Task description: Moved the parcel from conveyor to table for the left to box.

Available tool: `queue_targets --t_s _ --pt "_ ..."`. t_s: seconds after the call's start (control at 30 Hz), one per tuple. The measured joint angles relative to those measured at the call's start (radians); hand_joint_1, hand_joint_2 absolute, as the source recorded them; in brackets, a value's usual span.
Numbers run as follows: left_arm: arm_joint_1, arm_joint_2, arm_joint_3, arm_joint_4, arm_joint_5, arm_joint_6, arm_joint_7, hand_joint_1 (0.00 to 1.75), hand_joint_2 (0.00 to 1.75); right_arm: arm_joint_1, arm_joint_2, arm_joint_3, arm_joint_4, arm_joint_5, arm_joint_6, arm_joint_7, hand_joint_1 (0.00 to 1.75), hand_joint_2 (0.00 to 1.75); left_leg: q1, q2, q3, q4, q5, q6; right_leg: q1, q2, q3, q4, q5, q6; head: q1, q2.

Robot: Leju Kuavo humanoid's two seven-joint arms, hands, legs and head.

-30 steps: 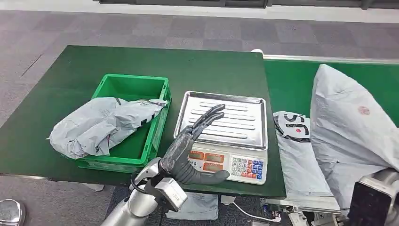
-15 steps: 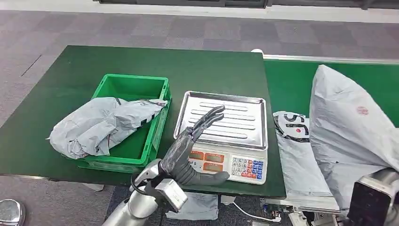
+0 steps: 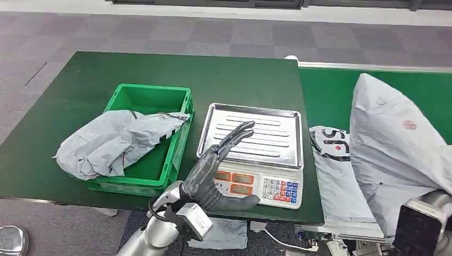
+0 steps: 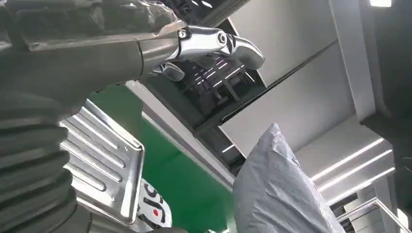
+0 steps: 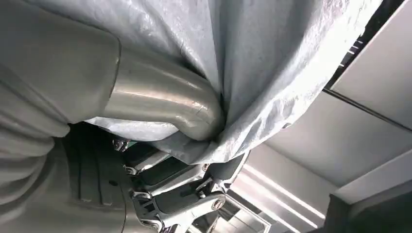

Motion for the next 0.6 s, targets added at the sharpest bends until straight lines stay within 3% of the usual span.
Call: queue_targets --t_s 0.6 --pt "-0.001 0.000 0.000 0.000 -0.009 0.000 0.002 0.00 1.75 0.001 0.000 0.000 0.006 0.036 0.024 0.040 1.75 1.75 0.000 0.000 0.000 0.000 0.000 0.000 0.000 0.000 0.000 0.000 0.000 0.000 0.000 0.000"
